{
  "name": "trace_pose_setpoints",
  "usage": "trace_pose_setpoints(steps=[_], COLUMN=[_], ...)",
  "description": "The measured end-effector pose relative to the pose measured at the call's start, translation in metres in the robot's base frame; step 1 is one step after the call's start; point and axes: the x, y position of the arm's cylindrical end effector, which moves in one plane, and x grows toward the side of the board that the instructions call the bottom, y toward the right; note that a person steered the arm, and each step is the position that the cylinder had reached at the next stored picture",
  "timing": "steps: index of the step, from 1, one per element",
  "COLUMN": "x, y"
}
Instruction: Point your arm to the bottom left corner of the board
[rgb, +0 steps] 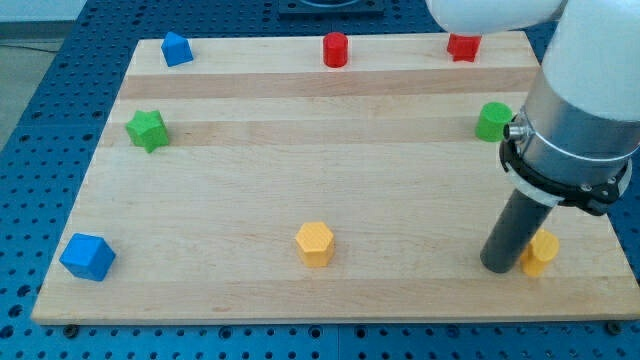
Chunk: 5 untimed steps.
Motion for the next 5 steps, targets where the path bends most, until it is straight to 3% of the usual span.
trace_pose_setpoints(steps=[2,5], x=[0.01,0.033], y=[-0.016,-0.14])
